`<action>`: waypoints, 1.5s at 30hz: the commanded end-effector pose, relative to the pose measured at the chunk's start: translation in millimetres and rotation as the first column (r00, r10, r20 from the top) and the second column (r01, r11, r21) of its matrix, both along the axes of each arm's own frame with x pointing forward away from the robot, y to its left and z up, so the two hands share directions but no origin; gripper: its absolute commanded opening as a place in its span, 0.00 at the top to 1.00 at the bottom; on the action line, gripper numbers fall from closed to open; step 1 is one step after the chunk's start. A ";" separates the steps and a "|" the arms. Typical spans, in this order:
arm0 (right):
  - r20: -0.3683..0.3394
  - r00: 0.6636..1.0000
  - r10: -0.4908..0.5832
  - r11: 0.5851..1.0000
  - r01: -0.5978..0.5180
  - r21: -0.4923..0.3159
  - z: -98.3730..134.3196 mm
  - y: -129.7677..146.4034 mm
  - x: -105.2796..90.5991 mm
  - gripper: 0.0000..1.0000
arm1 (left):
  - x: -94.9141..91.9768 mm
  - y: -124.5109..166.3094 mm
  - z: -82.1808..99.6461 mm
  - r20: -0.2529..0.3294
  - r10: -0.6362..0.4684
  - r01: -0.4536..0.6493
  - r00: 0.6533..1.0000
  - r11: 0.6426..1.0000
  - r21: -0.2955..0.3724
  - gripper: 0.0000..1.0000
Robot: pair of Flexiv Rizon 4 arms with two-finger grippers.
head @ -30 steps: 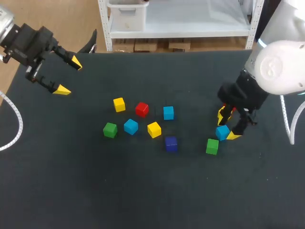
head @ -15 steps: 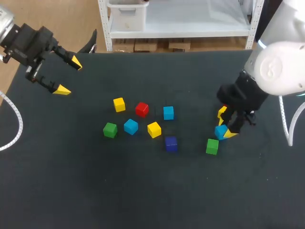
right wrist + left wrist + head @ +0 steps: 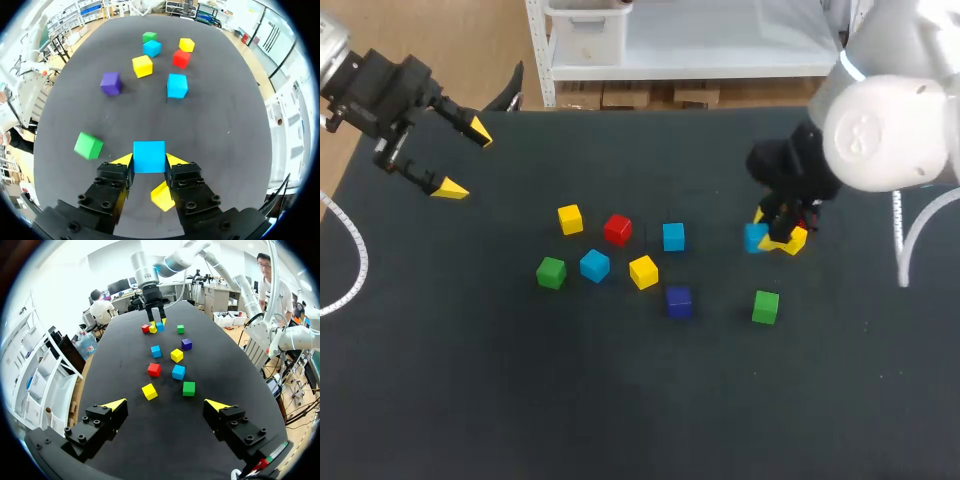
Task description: Place the blue cubes, place green cubes on the blue cubes, place the yellow cubes on the green cubes, then place the red cubes on the yellow cubes, and place purple cube on the red cubes.
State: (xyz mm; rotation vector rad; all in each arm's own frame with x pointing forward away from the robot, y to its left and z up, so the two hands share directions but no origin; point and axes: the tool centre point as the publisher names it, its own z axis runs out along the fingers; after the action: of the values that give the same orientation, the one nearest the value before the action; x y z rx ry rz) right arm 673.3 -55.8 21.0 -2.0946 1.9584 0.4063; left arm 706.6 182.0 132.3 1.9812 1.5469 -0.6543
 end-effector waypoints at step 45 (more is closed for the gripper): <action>0.003 0.994 -0.108 0.994 0.108 0.002 -26.4 64.8 27.1 1.00 | 0.0 0.6 -0.8 0.003 -0.001 0.001 1.000 1.000 -0.002 0.00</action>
State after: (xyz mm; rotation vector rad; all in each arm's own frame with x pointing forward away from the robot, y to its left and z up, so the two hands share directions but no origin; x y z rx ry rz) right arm 698.9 7.9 -4.5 -1.9742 2.0552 0.3829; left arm 706.6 182.0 132.3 1.9812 1.5469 -0.6543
